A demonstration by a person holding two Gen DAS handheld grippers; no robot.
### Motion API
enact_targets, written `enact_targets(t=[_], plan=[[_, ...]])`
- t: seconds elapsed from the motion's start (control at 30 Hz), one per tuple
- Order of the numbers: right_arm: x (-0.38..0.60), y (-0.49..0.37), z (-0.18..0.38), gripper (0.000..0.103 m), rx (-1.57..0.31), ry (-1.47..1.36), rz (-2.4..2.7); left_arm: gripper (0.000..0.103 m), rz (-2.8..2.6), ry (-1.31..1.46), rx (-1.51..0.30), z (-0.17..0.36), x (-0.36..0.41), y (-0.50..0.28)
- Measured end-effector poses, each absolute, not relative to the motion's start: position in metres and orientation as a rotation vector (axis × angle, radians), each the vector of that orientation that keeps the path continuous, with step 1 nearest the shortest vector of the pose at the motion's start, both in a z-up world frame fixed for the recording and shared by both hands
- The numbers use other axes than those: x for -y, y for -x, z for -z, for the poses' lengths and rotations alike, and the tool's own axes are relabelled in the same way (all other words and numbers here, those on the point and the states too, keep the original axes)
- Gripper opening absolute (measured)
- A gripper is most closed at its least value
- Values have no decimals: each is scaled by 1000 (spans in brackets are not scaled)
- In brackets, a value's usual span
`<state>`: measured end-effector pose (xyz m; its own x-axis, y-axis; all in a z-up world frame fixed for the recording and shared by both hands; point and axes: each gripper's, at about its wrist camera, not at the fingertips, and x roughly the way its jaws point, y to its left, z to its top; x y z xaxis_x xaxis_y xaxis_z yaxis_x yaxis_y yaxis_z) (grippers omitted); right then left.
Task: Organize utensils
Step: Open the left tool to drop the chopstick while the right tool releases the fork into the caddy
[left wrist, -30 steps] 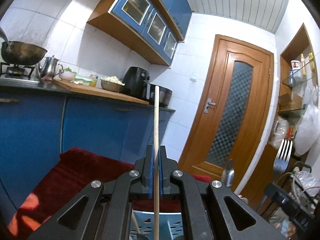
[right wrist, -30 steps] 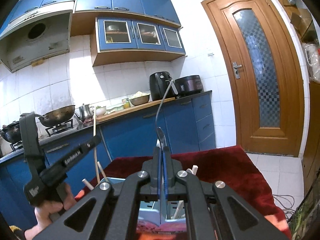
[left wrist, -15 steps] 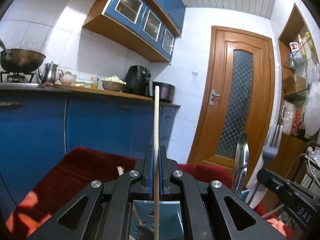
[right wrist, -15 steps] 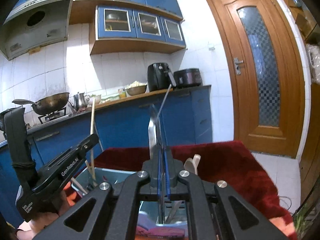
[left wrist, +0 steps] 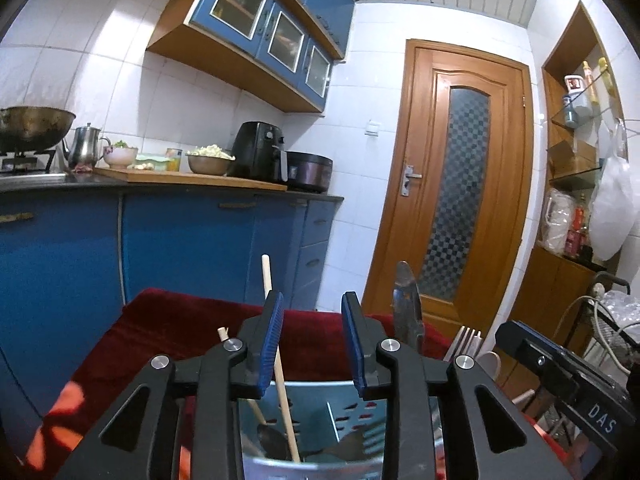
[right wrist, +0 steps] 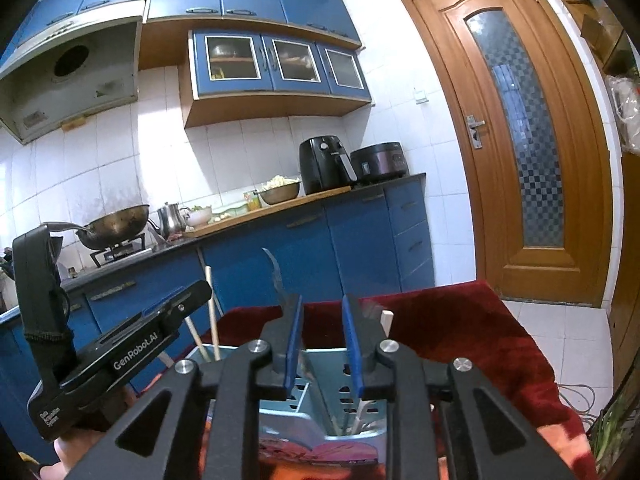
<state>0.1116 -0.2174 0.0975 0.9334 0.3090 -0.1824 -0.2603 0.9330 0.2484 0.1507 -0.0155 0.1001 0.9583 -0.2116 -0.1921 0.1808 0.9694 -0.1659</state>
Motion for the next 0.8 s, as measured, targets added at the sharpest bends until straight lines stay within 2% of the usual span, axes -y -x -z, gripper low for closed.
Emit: enact_targets(t=[0.27,0.37,0.5,0.63,0.7,0.8], plan=[[214,-80,-111,24,-215,-210,-307,31,193,165,-260,-111,2,-117],[214,-65,-115,27,-220,-218,-306,32,189,162,-271,-113,-2,-102],[212,-49,-114,37,-226,-223,-308,44,186,147,-287,-115,-6,-81],[210,-32,-109,56,-239,-230,-299,64,178,137,-296,-112,-10,-60],[211,-23,-105,60,-243,-230,-286,66,160,116,-310,-109,-11,-49],[212,-14,-99,67,-258,-231,-273,77,135,86,-324,-104,-12,-36]])
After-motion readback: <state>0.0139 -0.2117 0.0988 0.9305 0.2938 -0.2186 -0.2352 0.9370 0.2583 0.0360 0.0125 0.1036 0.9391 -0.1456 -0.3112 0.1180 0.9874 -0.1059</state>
